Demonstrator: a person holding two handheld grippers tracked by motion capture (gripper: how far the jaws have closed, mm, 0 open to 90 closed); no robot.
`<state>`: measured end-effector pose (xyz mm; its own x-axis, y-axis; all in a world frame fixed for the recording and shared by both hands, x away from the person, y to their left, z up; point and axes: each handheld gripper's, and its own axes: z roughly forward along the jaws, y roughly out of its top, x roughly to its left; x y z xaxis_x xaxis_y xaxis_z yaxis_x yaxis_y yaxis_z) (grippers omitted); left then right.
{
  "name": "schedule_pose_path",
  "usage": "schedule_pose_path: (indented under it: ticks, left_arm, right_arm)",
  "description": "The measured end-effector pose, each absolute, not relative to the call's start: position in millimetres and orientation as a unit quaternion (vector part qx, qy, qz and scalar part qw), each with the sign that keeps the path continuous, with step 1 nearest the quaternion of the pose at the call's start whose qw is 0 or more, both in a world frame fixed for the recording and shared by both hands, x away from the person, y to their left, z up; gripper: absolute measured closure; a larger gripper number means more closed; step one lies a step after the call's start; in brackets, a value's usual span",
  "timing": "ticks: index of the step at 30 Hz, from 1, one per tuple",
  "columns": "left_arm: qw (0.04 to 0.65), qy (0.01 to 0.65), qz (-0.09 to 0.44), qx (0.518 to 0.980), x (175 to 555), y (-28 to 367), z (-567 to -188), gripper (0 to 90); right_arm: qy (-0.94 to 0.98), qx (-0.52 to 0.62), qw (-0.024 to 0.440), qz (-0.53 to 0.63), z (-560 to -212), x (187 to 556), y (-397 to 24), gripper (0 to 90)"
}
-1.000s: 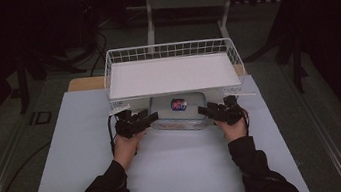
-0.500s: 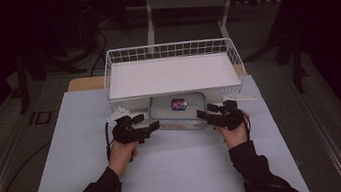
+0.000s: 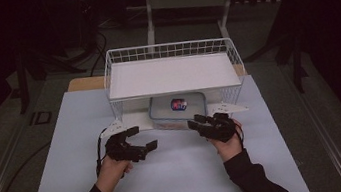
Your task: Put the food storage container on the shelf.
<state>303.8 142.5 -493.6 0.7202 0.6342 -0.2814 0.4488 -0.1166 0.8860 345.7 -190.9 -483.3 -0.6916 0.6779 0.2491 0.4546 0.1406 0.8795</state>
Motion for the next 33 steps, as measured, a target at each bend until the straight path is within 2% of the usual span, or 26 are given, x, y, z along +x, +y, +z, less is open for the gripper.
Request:
schedule_pose_path:
  ticks: [4, 6, 14, 17, 33]
  left_arm:
    - [0.553, 0.361, 0.092, 0.745, 296, 145, -495, 1.0]
    - [0.549, 0.36, 0.094, 0.748, 295, 145, -495, 1.0]
    - [0.548, 0.357, 0.094, 0.75, 295, 144, -500, 1.0]
    - [0.549, 0.355, 0.094, 0.751, 295, 143, -501, 1.0]
    - [0.552, 0.358, 0.098, 0.746, 296, 145, -502, 1.0]
  right_arm:
    - [0.758, 0.382, 0.098, 0.52, -488, 346, -183, 83.5]
    - [0.765, 0.381, 0.098, 0.509, -491, 347, -179, 89.7]
    - [0.771, 0.397, 0.098, 0.488, -504, 360, -166, 90.0]
    - [0.775, 0.396, 0.116, 0.478, -502, 364, -162, 90.0]
    - [0.756, 0.435, 0.136, 0.469, -510, 395, -150, 89.9]
